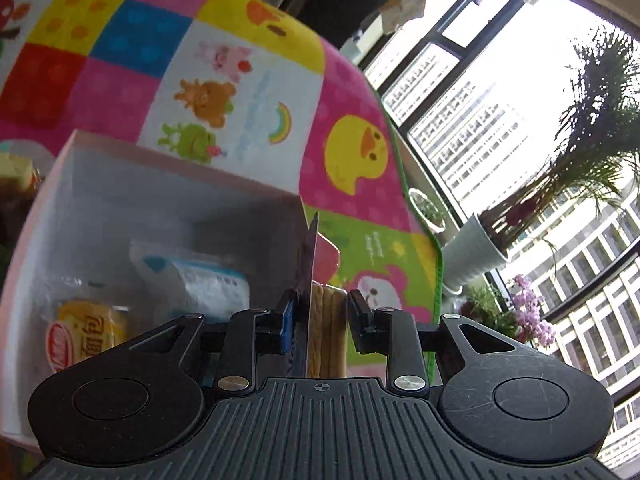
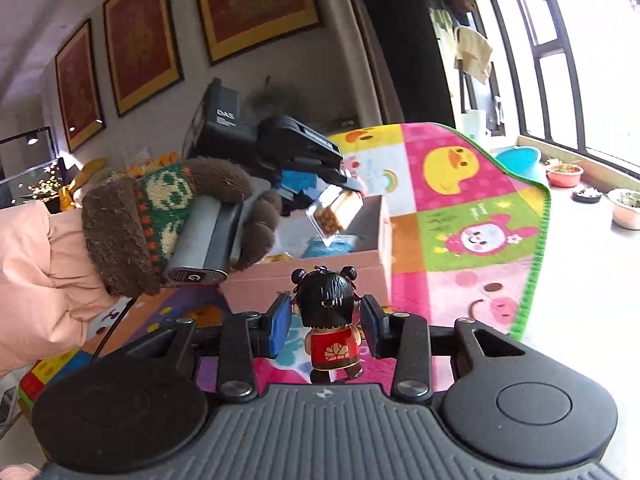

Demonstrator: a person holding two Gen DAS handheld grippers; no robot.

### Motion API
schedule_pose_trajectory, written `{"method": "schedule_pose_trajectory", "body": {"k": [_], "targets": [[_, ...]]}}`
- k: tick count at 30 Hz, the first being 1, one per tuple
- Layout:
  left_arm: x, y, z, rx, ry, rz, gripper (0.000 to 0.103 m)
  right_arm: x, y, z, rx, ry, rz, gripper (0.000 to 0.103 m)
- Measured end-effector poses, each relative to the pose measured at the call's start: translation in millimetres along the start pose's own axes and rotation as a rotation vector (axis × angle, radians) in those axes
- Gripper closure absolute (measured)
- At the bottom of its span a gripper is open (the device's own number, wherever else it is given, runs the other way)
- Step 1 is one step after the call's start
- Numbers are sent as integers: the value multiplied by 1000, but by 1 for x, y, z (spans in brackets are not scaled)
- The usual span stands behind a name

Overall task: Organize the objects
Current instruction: 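Carry the pencil and doll keychain into the pink box and release them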

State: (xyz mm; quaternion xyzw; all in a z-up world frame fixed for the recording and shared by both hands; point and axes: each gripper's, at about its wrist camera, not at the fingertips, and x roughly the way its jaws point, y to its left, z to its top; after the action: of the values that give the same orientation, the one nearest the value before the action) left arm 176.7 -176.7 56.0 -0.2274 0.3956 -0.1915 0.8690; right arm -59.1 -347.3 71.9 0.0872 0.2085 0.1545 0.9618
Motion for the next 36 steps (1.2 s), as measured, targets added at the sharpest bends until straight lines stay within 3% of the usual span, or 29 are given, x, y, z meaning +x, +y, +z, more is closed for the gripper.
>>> {"method": "schedule_pose_trajectory", "body": {"k": [3, 6, 9, 11, 15, 18, 22, 26, 30, 36], "targets": [[0, 1, -9, 24, 45, 37, 73, 8, -7, -1, 4, 22, -15, 66], [-21, 6, -11, 23, 50, -3, 73, 18, -12, 0, 16, 42, -25, 66], [-64, 13, -10, 65, -22, -76, 73, 22, -13, 5, 11, 39, -38, 66], [-97, 21, -15, 129, -74, -82, 73, 22, -11, 13, -6, 32, -40, 66], [-153, 49, -43, 304, -155, 18, 72, 35, 4, 47, -123, -11, -48, 66], [-173, 81, -65, 355, -143, 106, 72, 68, 27, 85, -255, -53, -80, 66], [-189, 126, -77, 280, -110, 142, 72, 133, 62, 133, -403, -50, -127, 66], [-202, 162, -72, 182, -128, 174, 73, 186, 72, 153, -287, 102, -107, 56], [-204, 183, -56, 79, -174, 148, 72, 187, 76, 126, -204, 161, -75, 47], [-165, 194, -22, -53, -167, 81, 72, 140, 95, 48, -295, 133, -75, 36]]}}
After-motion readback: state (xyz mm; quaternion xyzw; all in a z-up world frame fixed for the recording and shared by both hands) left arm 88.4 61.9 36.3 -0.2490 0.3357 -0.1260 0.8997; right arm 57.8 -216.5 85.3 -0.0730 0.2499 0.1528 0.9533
